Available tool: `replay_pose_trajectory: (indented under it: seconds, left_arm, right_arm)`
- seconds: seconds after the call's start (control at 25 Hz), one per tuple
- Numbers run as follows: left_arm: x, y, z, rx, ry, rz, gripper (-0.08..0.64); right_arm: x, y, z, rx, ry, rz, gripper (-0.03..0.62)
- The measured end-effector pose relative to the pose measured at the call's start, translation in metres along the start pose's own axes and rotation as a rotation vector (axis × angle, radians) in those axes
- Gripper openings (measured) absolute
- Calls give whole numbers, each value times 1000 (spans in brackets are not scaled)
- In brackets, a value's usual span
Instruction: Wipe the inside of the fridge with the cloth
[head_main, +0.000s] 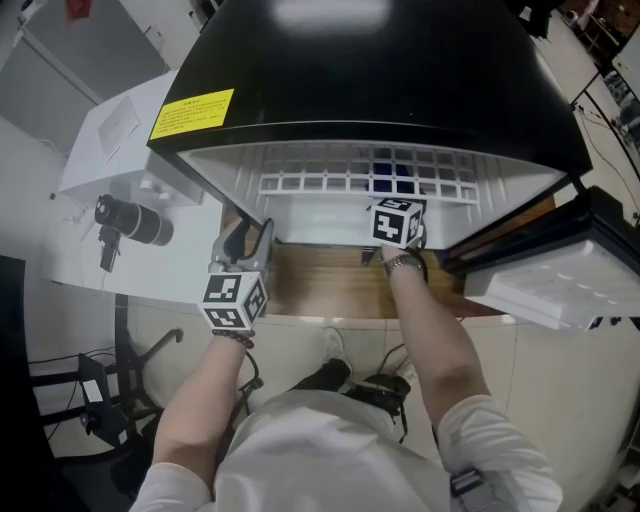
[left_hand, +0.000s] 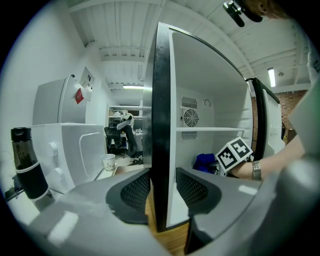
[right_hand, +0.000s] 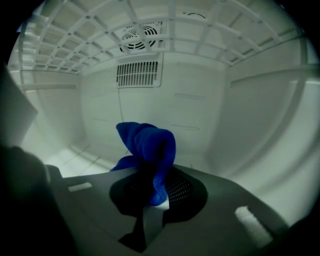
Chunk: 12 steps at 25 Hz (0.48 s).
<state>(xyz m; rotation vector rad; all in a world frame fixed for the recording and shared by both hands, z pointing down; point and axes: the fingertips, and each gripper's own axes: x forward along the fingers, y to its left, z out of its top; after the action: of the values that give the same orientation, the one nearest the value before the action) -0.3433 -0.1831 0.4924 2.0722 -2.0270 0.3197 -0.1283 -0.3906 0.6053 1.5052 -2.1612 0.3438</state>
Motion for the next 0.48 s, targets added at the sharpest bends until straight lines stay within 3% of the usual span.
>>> replay_pose_trajectory:
  seconds: [0.48]
  left_arm:
    - [1, 0, 0, 0, 2, 14, 153]
  right_arm:
    - [-5, -46, -9, 19, 31, -100, 43]
